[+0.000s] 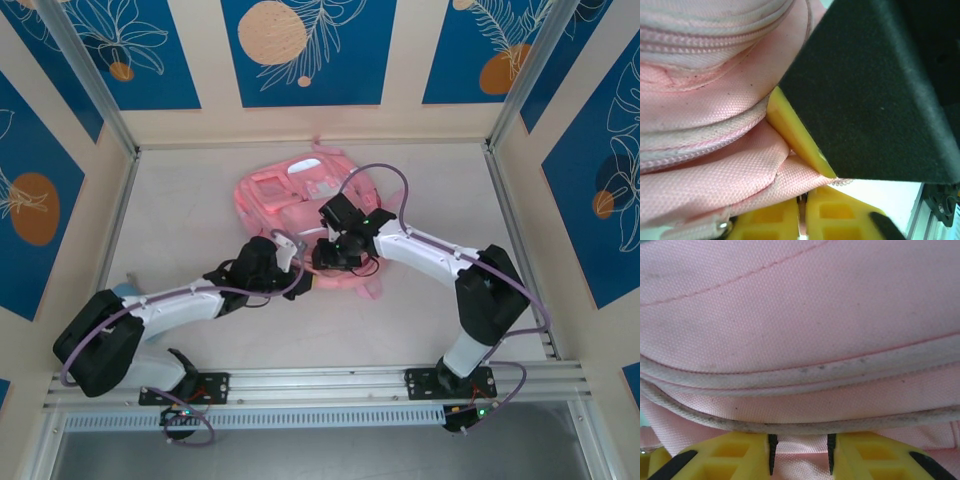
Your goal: Pack the student bag
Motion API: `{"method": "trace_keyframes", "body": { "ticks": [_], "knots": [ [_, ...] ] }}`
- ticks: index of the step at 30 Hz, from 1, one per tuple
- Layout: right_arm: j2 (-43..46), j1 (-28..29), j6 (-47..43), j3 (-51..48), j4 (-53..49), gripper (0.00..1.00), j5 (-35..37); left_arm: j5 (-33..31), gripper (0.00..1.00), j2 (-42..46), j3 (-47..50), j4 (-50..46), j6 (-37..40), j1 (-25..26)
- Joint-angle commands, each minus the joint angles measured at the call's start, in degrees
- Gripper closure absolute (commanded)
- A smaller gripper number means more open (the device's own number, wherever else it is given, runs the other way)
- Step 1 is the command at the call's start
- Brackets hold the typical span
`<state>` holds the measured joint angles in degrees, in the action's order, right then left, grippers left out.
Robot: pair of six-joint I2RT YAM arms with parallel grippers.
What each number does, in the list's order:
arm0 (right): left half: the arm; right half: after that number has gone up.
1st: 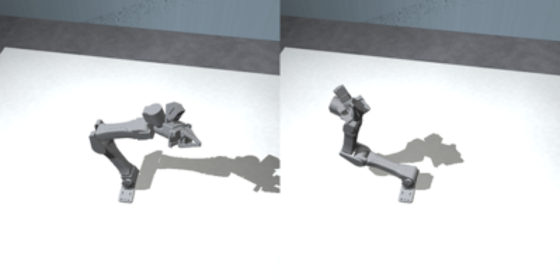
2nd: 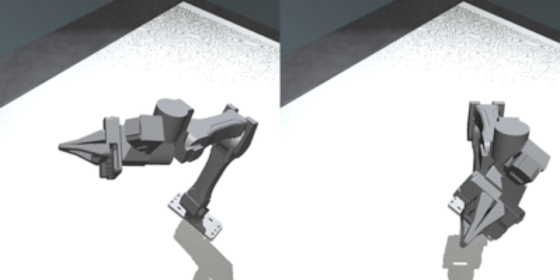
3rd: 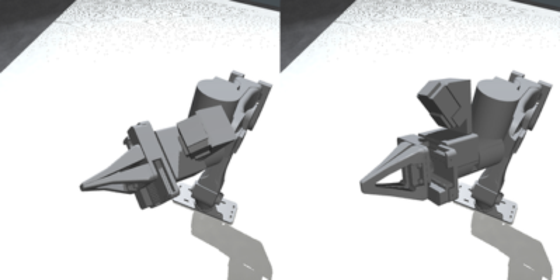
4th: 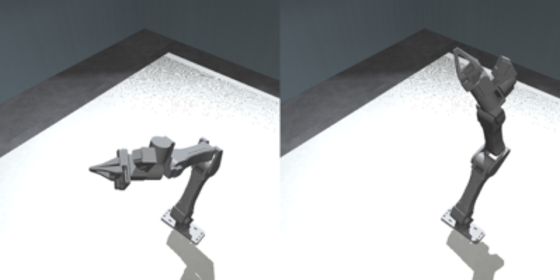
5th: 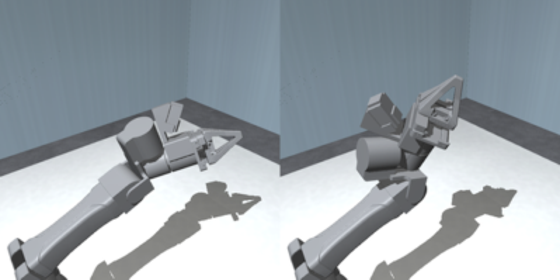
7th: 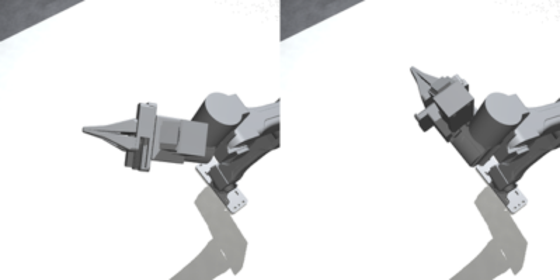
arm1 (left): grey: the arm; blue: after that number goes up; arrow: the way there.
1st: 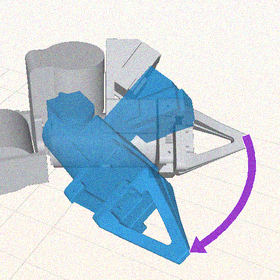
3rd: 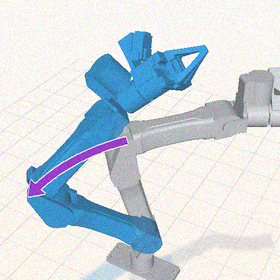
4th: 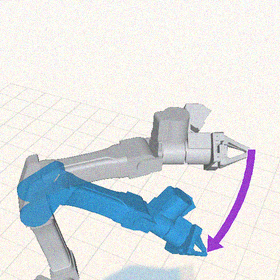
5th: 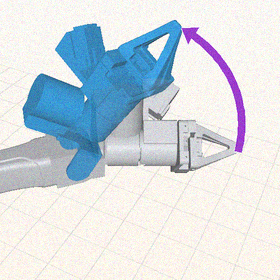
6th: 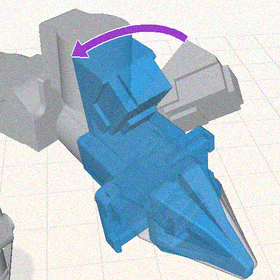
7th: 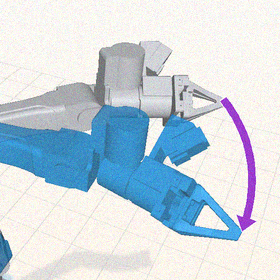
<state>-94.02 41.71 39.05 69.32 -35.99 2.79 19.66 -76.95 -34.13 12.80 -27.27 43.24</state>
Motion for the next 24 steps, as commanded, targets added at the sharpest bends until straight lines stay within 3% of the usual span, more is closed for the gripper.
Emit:
{"method": "trace_keyframes", "body": {
  "ticks": [1,6,12,20,24],
  "knots": [
    [6.56,-1.10,1.69,-3.39,5.48,0.64,3.16,0.96,0.69,2.08,-0.36,2.25,-1.92,1.73],
    [15.10,-2.08,1.61,-9.25,0.67,0.57,8.13,-2.44,0.39,6.36,-0.32,-6.97,-3.89,-0.03],
    [21.02,-2.01,2.73,-12.68,-3.59,0.46,13.49,-7.32,0.24,12.50,-2.36,-16.50,-8.34,-3.90],
    [22.05,-0.37,4.71,-13.25,-3.39,0.33,15.21,-10.30,0.29,8.09,-8.66,-24.96,-19.19,-6.66],
    [21.79,0.19,5.48,-13.16,-2.87,0.32,15.14,-12.43,0.43,4.99,-11.18,-26.34,-24.65,-6.86]
  ]
}}
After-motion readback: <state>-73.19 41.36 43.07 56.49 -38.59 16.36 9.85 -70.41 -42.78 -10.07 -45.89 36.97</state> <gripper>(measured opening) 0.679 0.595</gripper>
